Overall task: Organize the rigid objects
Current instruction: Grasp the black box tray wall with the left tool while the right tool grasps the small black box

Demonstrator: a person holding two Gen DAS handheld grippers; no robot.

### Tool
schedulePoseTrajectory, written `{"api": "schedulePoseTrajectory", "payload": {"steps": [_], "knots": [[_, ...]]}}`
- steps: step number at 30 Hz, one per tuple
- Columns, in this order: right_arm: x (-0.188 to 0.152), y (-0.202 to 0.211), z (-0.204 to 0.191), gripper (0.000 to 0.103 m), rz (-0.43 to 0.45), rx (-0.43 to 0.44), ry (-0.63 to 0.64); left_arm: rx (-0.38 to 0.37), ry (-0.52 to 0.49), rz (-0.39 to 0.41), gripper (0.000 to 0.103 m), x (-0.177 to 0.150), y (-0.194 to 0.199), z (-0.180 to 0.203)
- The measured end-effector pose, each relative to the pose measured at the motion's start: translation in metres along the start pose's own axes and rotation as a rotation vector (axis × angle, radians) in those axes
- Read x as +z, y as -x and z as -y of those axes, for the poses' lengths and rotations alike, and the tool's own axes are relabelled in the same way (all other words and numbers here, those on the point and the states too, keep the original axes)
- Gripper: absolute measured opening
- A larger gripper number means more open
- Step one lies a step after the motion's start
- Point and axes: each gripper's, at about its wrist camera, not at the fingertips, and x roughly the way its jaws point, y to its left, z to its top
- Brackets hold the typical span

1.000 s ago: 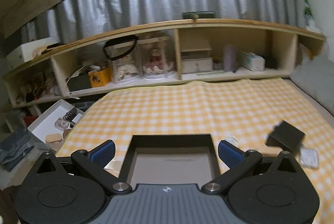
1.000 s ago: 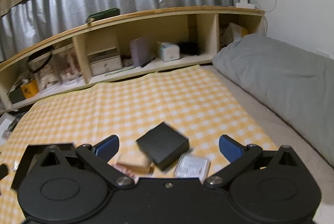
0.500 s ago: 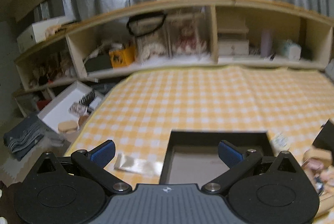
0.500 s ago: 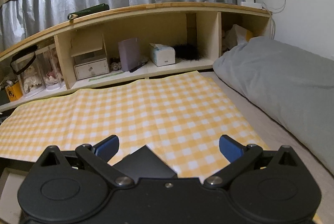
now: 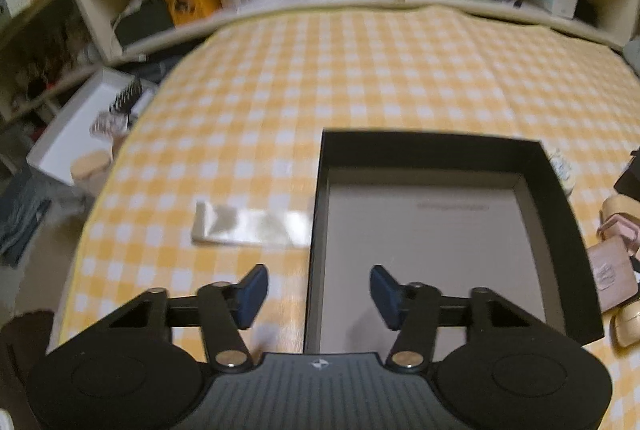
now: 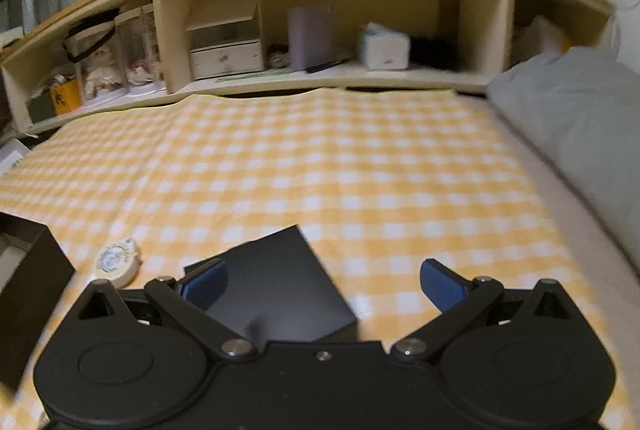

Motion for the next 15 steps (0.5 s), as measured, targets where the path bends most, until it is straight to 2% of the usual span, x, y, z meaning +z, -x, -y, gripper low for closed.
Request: {"api": "schedulePoseTrajectory", "payload": {"steps": [2, 4, 7, 11, 15], "knots": [[0.002, -0.007, 0.005, 0.103, 0.005, 0.003, -0.039, 0.000, 0.008, -0.035, 0.042, -0.001, -0.005, -0.002], [0.003, -0.014, 0.010, 0.103, 0.009, 0.003, -0.074, -0.005, 0.018, -0.068, 0.025, -0.002, -0.010, -0.004], [0.002, -0.025, 0.018, 0.103, -0.002, 0.009, -0.120, -0.015, 0.035, -0.110, 0.008, -0.005, -0.016, -0.008], [0.000, -0.035, 0.020, 0.103, -0.042, 0.095, -0.150, -0.040, 0.047, -0.127, 0.005, -0.006, -0.018, -0.013], [-0.005, -0.032, 0.007, 0.103, -0.125, 0.223, -0.093, -0.048, 0.045, -0.131, 0.004, -0.006, -0.018, -0.016]]}}
